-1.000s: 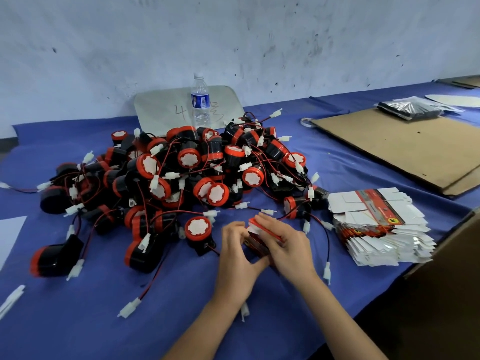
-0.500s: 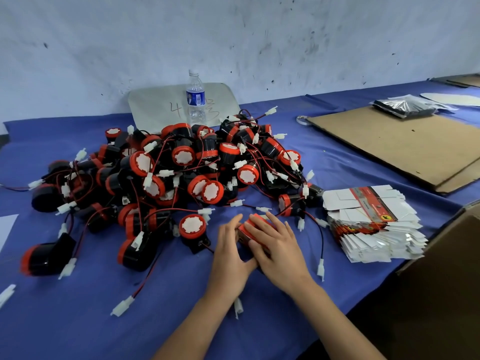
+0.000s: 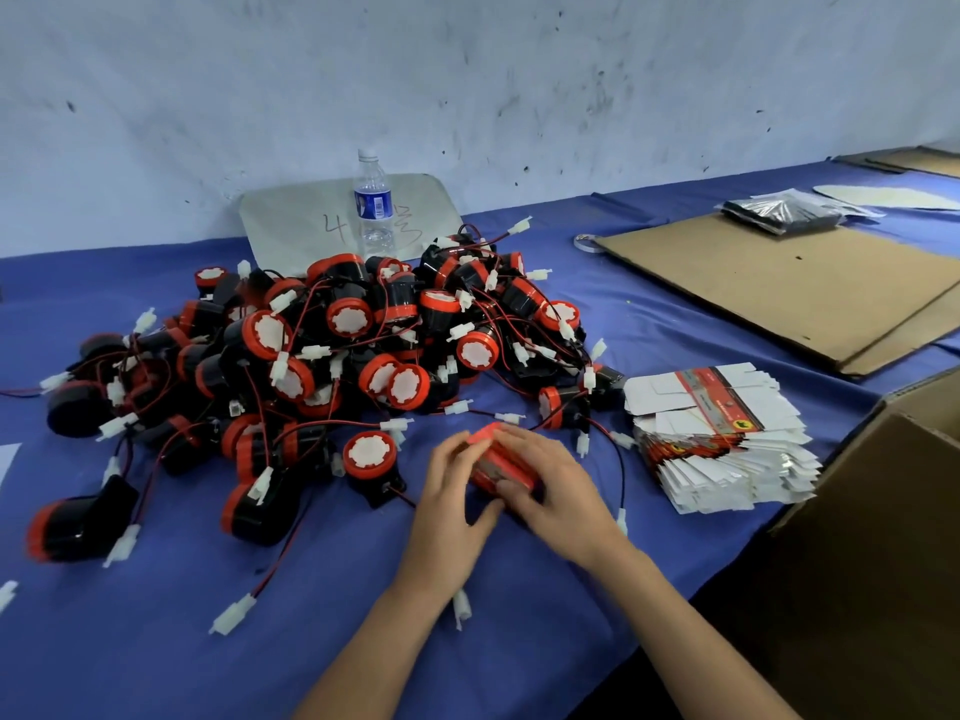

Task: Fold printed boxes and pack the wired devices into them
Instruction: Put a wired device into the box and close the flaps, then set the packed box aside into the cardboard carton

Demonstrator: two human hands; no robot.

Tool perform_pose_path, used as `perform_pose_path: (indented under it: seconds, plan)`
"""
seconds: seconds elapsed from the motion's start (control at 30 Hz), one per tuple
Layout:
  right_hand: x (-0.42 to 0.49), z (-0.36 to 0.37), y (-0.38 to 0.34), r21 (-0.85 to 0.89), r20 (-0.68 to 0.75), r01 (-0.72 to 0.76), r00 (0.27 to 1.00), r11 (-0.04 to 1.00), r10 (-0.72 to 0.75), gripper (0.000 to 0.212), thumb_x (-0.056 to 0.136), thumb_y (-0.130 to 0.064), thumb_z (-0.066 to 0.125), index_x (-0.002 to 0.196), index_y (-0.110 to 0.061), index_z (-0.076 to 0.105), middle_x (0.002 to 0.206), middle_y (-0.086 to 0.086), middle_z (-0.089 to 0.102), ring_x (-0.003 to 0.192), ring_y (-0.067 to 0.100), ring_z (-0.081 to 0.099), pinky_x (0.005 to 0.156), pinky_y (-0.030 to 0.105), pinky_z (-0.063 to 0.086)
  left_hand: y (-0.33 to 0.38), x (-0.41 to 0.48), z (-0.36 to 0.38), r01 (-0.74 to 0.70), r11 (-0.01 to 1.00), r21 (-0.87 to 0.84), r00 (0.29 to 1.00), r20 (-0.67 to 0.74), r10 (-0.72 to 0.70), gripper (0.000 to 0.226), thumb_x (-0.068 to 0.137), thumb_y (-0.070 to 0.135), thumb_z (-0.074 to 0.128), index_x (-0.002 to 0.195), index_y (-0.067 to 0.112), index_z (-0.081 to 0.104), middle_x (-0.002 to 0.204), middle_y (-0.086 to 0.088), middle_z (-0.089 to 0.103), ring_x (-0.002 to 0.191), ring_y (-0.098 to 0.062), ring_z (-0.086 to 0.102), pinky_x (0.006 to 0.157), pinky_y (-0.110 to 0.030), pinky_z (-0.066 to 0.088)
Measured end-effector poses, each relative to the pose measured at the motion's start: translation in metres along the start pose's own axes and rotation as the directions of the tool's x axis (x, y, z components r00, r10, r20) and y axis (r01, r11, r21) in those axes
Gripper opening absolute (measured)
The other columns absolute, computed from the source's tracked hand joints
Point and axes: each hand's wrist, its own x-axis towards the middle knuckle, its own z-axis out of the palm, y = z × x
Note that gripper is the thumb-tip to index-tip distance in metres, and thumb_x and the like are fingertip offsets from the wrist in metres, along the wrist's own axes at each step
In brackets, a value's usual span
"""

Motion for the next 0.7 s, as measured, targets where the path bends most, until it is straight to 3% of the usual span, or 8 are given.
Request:
perform_pose_path:
  seconds: [0.07, 0.1, 0.2, 0.33, 0.47, 0.57, 0.63, 0.7]
  plan:
    - [-0.003, -0.008, 0.001, 0.307, -0.194, -0.039, 0.976, 0.951, 0.103, 0.021, 0.094, -0.024, 0.059, 0.115, -0.026, 0.063, 0.113, -0.017, 0.065, 0.107, 0.007, 0.059, 0.089, 0.028, 0.049, 0.002, 0.000, -0.001, -0.051, 0.999, -0.013, 0.998, 0.039, 0.052, 0.078, 0.081, 0.005, 0.074, 0.138, 0.037, 0.032, 0.148, 0.015, 0.028, 0.137, 0.001, 0.025, 0.102, 0.000, 0.022]
    - [-0.005, -0.011, 0.001, 0.435, -0.214, -0.050, 0.964, 0.899, 0.158, 0.013, 0.094, -0.028, 0.057, 0.105, -0.029, 0.065, 0.102, -0.016, 0.069, 0.098, 0.007, 0.064, 0.081, 0.024, 0.051, 0.003, 0.000, -0.002, -0.051, 0.998, -0.036, 0.997, 0.050, 0.053, 0.079, 0.081, 0.009, 0.076, 0.137, 0.041, 0.029, 0.148, 0.020, 0.025, 0.137, 0.005, 0.024, 0.103, -0.002, 0.024]
    - [-0.013, -0.015, -0.002, 0.644, -0.056, -0.097, 0.983, 0.759, 0.173, 0.019, 0.093, -0.037, 0.058, 0.105, -0.025, 0.066, 0.105, -0.008, 0.070, 0.097, 0.010, 0.067, 0.077, 0.019, 0.050, 0.005, -0.002, -0.003, 0.025, 0.987, -0.157, 0.999, 0.032, -0.021, 0.074, 0.080, 0.029, 0.074, 0.137, 0.044, 0.030, 0.140, 0.026, 0.034, 0.126, 0.015, 0.036, 0.096, -0.004, 0.036]
    - [-0.020, -0.010, -0.002, 0.590, -0.013, -0.109, 0.989, 0.800, 0.145, 0.053, 0.068, -0.036, 0.086, 0.109, -0.022, 0.055, 0.102, -0.008, 0.069, 0.094, 0.011, 0.067, 0.075, 0.024, 0.054, 0.005, -0.005, -0.005, 0.070, 0.976, -0.205, 0.996, 0.062, -0.058, 0.056, 0.074, 0.049, 0.071, 0.122, 0.044, 0.043, 0.119, 0.015, 0.056, 0.107, 0.008, 0.056, 0.080, -0.007, 0.045]
    - [-0.022, -0.011, -0.003, 0.518, -0.087, -0.128, 0.976, 0.845, 0.201, 0.050, 0.059, -0.044, 0.083, 0.095, -0.024, 0.054, 0.088, -0.013, 0.070, 0.078, 0.004, 0.066, 0.069, 0.022, 0.052, 0.002, -0.005, -0.004, 0.076, 0.977, -0.197, 0.995, 0.084, -0.060, 0.054, 0.069, 0.041, 0.083, 0.109, 0.042, 0.048, 0.110, 0.012, 0.060, 0.102, 0.001, 0.056, 0.079, -0.009, 0.043]
    - [-0.023, -0.015, -0.002, 0.581, -0.137, -0.126, 0.959, 0.804, 0.249, 0.044, 0.064, -0.035, 0.086, 0.092, -0.020, 0.057, 0.083, -0.011, 0.070, 0.076, 0.004, 0.064, 0.067, 0.017, 0.049, 0.002, -0.005, -0.003, 0.096, 0.962, -0.257, 0.993, 0.091, -0.075, 0.064, 0.069, 0.045, 0.080, 0.123, 0.043, 0.046, 0.117, 0.022, 0.057, 0.108, 0.002, 0.055, 0.085, -0.011, 0.044]
    - [-0.021, -0.027, -0.007, 0.698, -0.244, -0.143, 0.874, 0.702, 0.421, 0.040, 0.065, -0.045, 0.075, 0.090, -0.018, 0.059, 0.077, -0.012, 0.069, 0.073, 0.004, 0.062, 0.062, 0.014, 0.046, 0.002, -0.004, -0.003, 0.130, 0.939, -0.320, 0.991, 0.068, -0.115, 0.070, 0.070, 0.050, 0.073, 0.132, 0.043, 0.040, 0.118, 0.020, 0.057, 0.108, -0.001, 0.056, 0.088, -0.015, 0.045]
    - [-0.014, -0.047, -0.005, 0.922, -0.189, -0.095, 0.736, 0.375, 0.650, 0.042, 0.075, -0.057, 0.065, 0.091, -0.018, 0.061, 0.074, -0.011, 0.070, 0.067, 0.007, 0.064, 0.054, 0.015, 0.047, -0.001, -0.001, -0.004, 0.170, 0.905, -0.390, 0.985, 0.036, -0.170, 0.063, 0.073, 0.049, 0.066, 0.130, 0.045, 0.041, 0.115, 0.011, 0.060, 0.103, -0.007, 0.059, 0.087, -0.017, 0.046]
